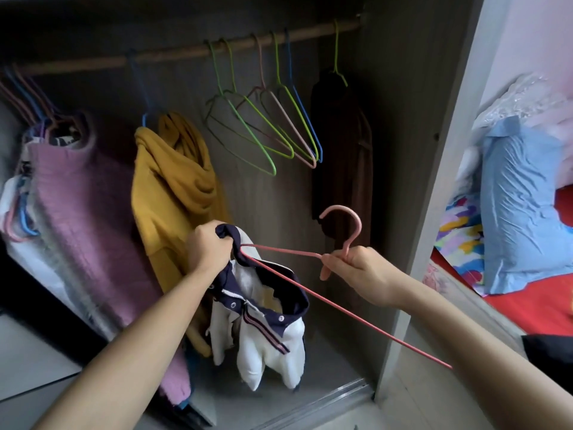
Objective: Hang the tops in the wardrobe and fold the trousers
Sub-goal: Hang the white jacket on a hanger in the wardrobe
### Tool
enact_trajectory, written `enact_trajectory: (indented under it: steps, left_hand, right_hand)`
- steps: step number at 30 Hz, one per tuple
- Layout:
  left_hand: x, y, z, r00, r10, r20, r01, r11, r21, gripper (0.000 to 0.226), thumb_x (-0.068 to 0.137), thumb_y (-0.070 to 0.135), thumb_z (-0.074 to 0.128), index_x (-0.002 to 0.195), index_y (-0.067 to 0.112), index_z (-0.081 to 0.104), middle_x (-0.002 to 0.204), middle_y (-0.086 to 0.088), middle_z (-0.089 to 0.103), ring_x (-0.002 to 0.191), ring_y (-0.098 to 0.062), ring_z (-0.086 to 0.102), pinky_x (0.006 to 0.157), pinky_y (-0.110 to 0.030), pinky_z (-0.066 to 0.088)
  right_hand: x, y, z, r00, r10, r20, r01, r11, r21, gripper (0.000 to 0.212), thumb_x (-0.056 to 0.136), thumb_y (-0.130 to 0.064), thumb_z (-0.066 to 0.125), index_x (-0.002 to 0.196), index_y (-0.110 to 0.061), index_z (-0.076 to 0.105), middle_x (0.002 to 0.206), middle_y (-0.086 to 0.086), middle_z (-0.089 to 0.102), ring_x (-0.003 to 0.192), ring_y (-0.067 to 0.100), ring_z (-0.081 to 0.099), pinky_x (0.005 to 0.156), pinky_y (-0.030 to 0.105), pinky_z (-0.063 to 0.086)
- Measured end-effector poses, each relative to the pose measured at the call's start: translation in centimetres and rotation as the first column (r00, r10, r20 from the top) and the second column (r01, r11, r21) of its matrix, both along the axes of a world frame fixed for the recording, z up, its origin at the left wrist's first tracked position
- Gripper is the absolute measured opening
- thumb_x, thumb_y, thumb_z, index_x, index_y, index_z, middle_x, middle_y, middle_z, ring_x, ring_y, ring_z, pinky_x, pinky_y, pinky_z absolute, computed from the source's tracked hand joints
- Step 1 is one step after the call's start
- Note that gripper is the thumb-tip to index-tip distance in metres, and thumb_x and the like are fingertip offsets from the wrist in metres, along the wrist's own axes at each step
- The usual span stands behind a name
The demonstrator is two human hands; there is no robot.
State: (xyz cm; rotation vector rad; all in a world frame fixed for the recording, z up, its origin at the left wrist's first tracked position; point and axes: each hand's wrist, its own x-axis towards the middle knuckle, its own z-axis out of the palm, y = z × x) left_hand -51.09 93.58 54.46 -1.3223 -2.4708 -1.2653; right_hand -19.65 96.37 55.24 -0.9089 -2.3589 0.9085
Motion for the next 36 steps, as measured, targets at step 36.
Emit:
enact_trajectory:
  steps: [36]
  left_hand:
    - [6.3, -1.2, 6.9, 0.774, -0.602, -0.196, 0.628, 0.771, 0.11, 0.034, 0.09, 0.055, 0.058, 0.098, 0.028, 0.077, 0.092, 0.013, 0.064, 0.092, -0.01, 0.063, 0.078, -0.035, 0.053]
  right_hand:
    - [-7.6, 2.7, -2.4, 0.882, -0.364, -0.299, 0.313, 0.927, -0.206, 0.074, 0.099, -0.064, 0.035, 0.048, -0.011, 0.04, 0.042, -0.006, 0.04, 0.045, 0.009, 0.038, 0.055, 0.034, 0.035]
